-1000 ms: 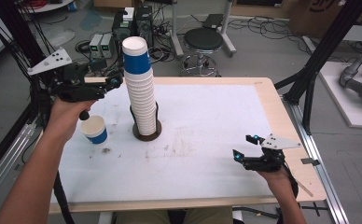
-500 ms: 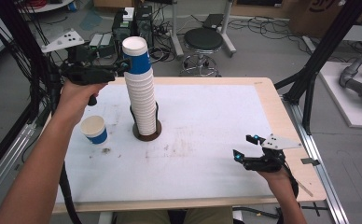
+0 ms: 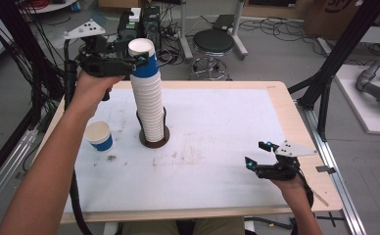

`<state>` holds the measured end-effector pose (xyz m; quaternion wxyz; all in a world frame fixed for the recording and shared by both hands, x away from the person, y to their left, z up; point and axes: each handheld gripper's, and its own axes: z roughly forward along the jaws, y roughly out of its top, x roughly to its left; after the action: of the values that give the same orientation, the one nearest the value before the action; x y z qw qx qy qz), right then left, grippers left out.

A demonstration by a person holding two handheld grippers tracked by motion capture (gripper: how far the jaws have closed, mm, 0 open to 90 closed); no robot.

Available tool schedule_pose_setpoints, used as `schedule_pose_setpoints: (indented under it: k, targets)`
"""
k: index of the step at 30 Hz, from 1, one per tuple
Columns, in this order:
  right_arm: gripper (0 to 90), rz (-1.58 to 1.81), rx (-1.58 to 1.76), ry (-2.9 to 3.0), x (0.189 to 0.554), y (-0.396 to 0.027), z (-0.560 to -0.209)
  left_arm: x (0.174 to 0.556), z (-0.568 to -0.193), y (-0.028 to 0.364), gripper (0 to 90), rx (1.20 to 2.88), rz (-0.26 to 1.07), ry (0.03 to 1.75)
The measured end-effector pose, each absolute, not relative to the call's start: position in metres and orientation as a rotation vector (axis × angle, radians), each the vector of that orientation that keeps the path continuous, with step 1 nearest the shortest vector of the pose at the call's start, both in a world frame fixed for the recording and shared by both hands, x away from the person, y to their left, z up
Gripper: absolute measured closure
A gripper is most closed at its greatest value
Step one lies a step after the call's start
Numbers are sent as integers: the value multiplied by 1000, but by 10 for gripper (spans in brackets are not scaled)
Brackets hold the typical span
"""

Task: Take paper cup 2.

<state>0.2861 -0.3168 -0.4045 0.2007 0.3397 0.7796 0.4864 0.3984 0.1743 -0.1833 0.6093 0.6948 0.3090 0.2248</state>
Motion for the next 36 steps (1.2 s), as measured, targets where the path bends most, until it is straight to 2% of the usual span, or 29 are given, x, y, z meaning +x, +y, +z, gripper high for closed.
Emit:
schedule_pose_setpoints:
  k: [3,7,19,36]
  targets:
    - [205,1362,950,2178,286,-317,-404,401,-184,172,191,1609,522,716]
    - [205,1361,949,2175,286,-318,-404,402,-184,170,279,1613,531,703]
    - [205,1367,954,2174,286,-319,-404,399,-177,174,296,1575,542,698]
    - [205,1374,953,2174,286,-318,-404,382,-133,182,303,1463,575,634]
